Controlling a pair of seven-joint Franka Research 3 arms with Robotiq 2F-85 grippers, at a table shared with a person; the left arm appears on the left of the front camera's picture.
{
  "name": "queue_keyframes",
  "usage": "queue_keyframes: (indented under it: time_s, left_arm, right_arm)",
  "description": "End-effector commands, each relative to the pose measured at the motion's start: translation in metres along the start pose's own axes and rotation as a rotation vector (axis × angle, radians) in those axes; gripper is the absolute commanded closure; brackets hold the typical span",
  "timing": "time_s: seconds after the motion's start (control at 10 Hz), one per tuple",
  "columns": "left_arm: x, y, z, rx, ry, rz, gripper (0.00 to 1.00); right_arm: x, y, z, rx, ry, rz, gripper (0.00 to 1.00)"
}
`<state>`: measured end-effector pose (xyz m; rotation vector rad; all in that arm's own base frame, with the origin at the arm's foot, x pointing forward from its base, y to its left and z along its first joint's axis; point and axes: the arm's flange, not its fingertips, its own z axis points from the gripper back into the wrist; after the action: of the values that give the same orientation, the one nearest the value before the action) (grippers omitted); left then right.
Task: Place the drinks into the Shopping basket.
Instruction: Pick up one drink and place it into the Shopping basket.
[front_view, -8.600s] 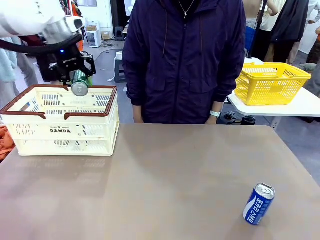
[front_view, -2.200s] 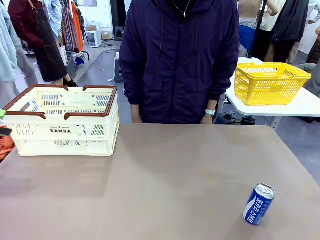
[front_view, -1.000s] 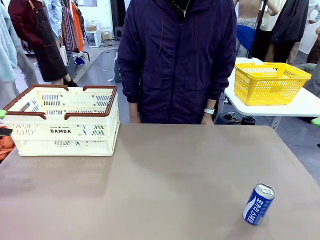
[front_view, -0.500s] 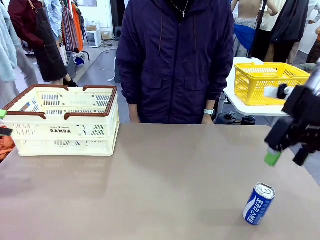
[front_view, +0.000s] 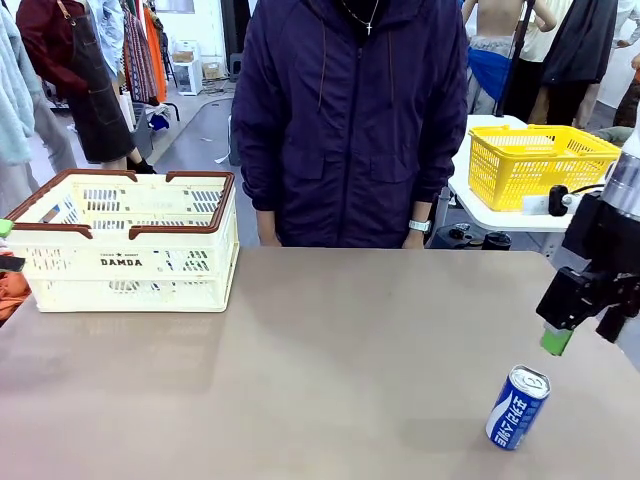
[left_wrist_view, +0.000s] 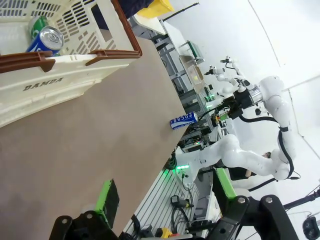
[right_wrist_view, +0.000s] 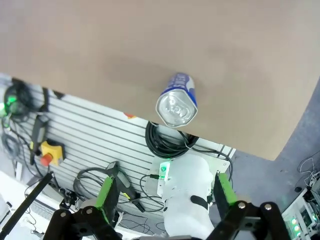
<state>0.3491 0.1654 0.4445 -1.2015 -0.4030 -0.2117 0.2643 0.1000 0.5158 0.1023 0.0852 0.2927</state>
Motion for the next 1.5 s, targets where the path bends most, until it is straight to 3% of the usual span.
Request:
queue_keyframes:
  time_s: [0.0,0.4,0.6,1.4]
  left_arm:
    - [-0.002,-0.003,0.001,-0.008,0.001,-0.008,0.0]
    - [-0.002,-0.003,0.001,-0.008,0.001,-0.008,0.0]
    - [-0.002,-0.003,0.001,-0.008,0.001,-0.008,0.0]
    - [-0.002,-0.003,0.001,-0.008,0.001,-0.008,0.0]
  right_arm:
    - [0.0,0.014,-0.022,-0.078,-0.027,-0.13,0.0]
    - [0.007,0.0,-0.083,-0.103,0.009,-0.287,0.0]
    - [0.007,-0.004,-0.103,-0.11,-0.021,-0.331,0.0]
    - [0.025,-0.012,-0.169,-0.159,0.135,-0.37,0.0]
